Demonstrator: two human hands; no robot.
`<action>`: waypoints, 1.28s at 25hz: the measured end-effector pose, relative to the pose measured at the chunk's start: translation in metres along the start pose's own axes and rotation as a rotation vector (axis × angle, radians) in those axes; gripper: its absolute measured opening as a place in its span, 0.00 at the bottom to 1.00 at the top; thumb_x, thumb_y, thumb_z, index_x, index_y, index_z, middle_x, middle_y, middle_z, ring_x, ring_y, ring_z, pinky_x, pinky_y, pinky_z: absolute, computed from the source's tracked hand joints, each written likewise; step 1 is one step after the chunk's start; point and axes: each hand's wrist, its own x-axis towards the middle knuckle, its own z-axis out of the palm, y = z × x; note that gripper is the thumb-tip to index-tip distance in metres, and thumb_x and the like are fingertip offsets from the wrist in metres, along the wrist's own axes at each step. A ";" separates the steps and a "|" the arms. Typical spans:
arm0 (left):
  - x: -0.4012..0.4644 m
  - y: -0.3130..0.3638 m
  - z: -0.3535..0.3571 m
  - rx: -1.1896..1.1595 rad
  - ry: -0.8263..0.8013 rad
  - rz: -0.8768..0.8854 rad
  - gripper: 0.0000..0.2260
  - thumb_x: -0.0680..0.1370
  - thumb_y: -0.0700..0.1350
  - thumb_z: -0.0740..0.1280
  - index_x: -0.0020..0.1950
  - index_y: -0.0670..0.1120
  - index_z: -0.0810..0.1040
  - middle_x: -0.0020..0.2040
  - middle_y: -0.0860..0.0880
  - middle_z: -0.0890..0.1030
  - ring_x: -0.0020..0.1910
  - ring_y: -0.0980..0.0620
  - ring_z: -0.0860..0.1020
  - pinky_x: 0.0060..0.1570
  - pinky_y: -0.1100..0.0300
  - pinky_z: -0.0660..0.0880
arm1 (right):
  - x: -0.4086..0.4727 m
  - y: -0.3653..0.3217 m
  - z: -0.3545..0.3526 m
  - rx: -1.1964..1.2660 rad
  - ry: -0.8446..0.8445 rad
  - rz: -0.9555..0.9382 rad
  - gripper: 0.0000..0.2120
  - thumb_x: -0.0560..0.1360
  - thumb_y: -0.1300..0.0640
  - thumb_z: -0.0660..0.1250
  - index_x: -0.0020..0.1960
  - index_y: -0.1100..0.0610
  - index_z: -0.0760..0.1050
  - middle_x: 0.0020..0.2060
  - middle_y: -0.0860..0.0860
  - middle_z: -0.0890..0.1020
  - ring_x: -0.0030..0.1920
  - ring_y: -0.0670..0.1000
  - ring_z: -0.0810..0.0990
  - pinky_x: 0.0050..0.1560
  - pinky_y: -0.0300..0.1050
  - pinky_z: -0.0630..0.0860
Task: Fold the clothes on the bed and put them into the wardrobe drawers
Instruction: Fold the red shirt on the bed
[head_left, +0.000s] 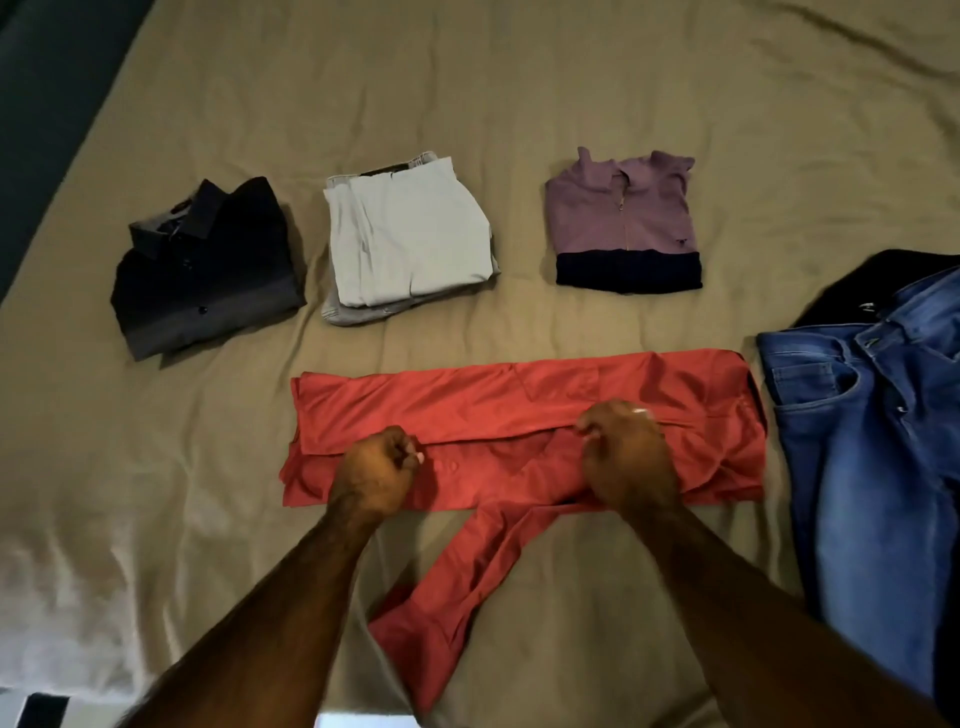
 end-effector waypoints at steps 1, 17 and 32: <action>-0.006 -0.001 0.007 -0.065 -0.038 -0.008 0.07 0.74 0.43 0.75 0.39 0.49 0.78 0.31 0.61 0.81 0.30 0.63 0.77 0.38 0.60 0.72 | -0.014 -0.001 0.016 0.030 -0.199 -0.168 0.15 0.66 0.57 0.59 0.46 0.53 0.82 0.45 0.52 0.83 0.46 0.60 0.82 0.52 0.57 0.79; -0.188 -0.026 0.005 -0.159 -0.086 0.151 0.13 0.81 0.62 0.65 0.52 0.54 0.79 0.47 0.58 0.85 0.48 0.57 0.83 0.51 0.51 0.81 | -0.137 -0.048 0.036 -0.247 -0.598 -0.582 0.29 0.62 0.52 0.68 0.63 0.41 0.80 0.64 0.44 0.80 0.65 0.55 0.76 0.61 0.58 0.72; -0.189 0.101 -0.019 -0.666 -0.045 0.207 0.14 0.79 0.55 0.70 0.45 0.45 0.85 0.41 0.53 0.87 0.39 0.51 0.84 0.45 0.50 0.82 | -0.103 -0.080 -0.033 0.772 0.002 0.083 0.06 0.78 0.54 0.73 0.53 0.54 0.83 0.47 0.50 0.87 0.47 0.46 0.83 0.52 0.43 0.80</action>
